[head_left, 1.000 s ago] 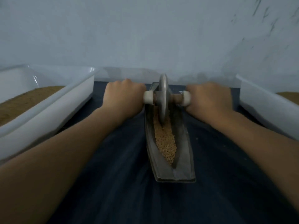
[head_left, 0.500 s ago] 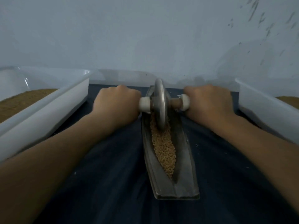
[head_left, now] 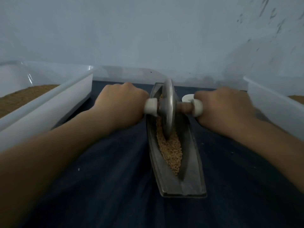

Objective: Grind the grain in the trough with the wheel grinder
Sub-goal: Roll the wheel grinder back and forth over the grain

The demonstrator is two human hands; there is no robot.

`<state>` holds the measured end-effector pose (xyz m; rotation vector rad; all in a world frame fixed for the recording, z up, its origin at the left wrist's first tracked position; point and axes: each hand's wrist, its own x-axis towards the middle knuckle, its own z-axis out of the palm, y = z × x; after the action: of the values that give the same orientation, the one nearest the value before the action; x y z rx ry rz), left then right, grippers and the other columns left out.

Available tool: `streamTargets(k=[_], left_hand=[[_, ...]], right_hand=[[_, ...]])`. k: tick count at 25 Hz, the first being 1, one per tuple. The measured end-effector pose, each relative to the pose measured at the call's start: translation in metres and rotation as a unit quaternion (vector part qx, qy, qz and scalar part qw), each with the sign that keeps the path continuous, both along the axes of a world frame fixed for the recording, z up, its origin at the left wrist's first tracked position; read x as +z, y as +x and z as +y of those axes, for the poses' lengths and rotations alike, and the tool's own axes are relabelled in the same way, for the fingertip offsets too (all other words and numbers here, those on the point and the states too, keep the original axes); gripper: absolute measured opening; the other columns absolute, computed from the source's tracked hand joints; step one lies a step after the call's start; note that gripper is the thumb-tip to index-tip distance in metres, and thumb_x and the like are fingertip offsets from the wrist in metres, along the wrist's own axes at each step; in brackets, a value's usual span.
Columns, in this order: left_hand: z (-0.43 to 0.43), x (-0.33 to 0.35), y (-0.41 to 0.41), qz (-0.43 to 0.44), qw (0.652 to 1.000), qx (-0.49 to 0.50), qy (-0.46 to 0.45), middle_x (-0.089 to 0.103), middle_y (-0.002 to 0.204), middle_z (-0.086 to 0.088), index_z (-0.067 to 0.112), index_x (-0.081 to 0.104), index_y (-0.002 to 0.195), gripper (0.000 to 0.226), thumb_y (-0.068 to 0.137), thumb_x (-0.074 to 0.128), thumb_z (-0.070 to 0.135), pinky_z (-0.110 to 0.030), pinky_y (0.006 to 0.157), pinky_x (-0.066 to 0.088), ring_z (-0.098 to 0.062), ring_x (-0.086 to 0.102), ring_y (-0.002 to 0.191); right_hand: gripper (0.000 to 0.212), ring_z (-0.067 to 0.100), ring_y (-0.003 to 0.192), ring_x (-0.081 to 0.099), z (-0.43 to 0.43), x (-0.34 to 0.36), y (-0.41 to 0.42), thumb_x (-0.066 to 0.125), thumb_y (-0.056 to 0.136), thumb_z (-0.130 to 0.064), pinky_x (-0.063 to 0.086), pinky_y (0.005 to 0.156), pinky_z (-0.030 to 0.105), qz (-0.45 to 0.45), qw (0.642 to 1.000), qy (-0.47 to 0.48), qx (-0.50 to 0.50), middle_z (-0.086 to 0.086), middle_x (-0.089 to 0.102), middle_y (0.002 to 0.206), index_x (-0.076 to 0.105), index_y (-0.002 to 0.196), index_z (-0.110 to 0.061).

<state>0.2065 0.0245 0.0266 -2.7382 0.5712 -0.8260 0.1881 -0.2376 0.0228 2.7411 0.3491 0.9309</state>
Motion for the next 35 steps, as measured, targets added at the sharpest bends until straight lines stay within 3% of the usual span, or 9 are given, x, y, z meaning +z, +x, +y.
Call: streamTargets(k=[4,6,10,16,22,25,28,32,35], left_hand=[[-0.033,0.016,0.018,-0.038,0.997,0.066,0.025,0.062,0.091,-0.007,0.023,0.063,0.102,0.015,0.091,0.054,0.022,-0.035,0.061,0.036,-0.034,0.065,0.084],[-0.018,0.011,0.006,-0.035,0.998,0.020,0.044,0.053,0.074,0.000,0.028,0.060,0.094,0.008,0.085,0.059,0.029,-0.033,0.056,0.033,-0.030,0.062,0.072],[0.019,0.004,-0.018,-0.036,0.998,-0.047,0.026,0.018,0.053,0.015,0.038,0.045,0.065,0.019,0.061,0.059,0.050,-0.014,0.044,0.012,-0.011,0.024,0.041],[-0.011,0.007,0.025,0.080,0.992,0.069,-0.062,0.059,0.086,-0.001,0.029,0.065,0.098,0.014,0.087,0.058,0.032,-0.035,0.063,0.041,-0.027,0.059,0.078],[0.013,-0.012,-0.011,-0.072,0.997,-0.030,0.005,0.019,0.056,0.012,0.033,0.044,0.068,0.029,0.064,0.073,0.033,-0.019,0.045,0.013,-0.013,0.019,0.043],[-0.006,0.000,0.008,-0.051,0.999,0.005,0.017,0.029,0.062,0.005,0.027,0.061,0.083,0.006,0.080,0.066,0.030,-0.028,0.047,0.026,-0.021,0.035,0.053],[-0.018,0.010,0.024,0.002,0.999,0.039,-0.004,0.040,0.074,0.001,0.025,0.062,0.097,0.011,0.089,0.059,0.031,-0.036,0.058,0.037,-0.024,0.046,0.066],[0.015,-0.006,-0.011,0.066,0.996,-0.021,-0.048,0.042,0.064,0.013,0.038,0.048,0.076,0.015,0.074,0.059,0.049,-0.029,0.054,0.034,-0.012,0.040,0.055],[0.031,-0.011,-0.022,0.084,0.993,-0.062,-0.059,0.045,0.056,0.016,0.045,0.044,0.069,0.014,0.062,0.047,0.057,-0.021,0.044,0.031,-0.005,0.045,0.049]], right_hand=[[0.019,0.022,0.070,0.050,0.009,0.005,0.025,0.065,0.088,-0.047,0.038,0.060,0.031,0.131,0.982,0.120,-0.056,-0.005,0.058,0.077,0.056,0.081,-0.032],[0.015,0.019,0.058,0.047,-0.001,-0.003,0.004,0.060,0.084,-0.042,0.034,0.051,0.028,0.089,0.992,0.084,-0.018,-0.009,0.052,0.065,0.048,0.076,-0.038],[0.018,0.018,0.039,0.026,-0.017,-0.011,-0.037,0.056,0.067,-0.042,0.013,0.049,0.015,-0.034,0.998,0.016,0.053,-0.014,0.023,0.049,0.043,0.069,-0.030],[0.010,0.026,0.071,0.052,0.021,0.027,0.025,0.065,0.087,-0.037,0.038,0.061,0.029,0.086,0.993,0.038,-0.073,0.000,0.055,0.078,0.064,0.087,-0.028],[0.023,0.004,0.040,0.027,0.000,-0.002,-0.020,0.063,0.057,-0.038,0.016,0.045,0.015,-0.001,1.000,-0.017,-0.011,-0.015,0.033,0.046,0.042,0.061,-0.033],[0.017,0.015,0.056,0.047,0.013,0.010,0.005,0.067,0.075,-0.039,0.030,0.049,0.023,0.105,0.992,0.057,-0.045,-0.011,0.052,0.063,0.052,0.069,-0.033],[0.009,0.022,0.074,0.056,0.025,0.021,0.025,0.066,0.087,-0.039,0.040,0.058,0.029,0.151,0.984,0.072,-0.057,-0.003,0.062,0.081,0.062,0.085,-0.031],[0.019,0.018,0.050,0.044,0.005,0.008,-0.018,0.064,0.076,-0.042,0.021,0.046,0.020,0.007,0.998,-0.062,0.008,-0.012,0.045,0.057,0.047,0.074,-0.032],[0.027,0.015,0.041,0.026,-0.003,0.006,-0.032,0.062,0.064,-0.042,0.011,0.051,0.015,-0.055,0.995,-0.065,0.045,-0.014,0.029,0.048,0.037,0.068,-0.033]])
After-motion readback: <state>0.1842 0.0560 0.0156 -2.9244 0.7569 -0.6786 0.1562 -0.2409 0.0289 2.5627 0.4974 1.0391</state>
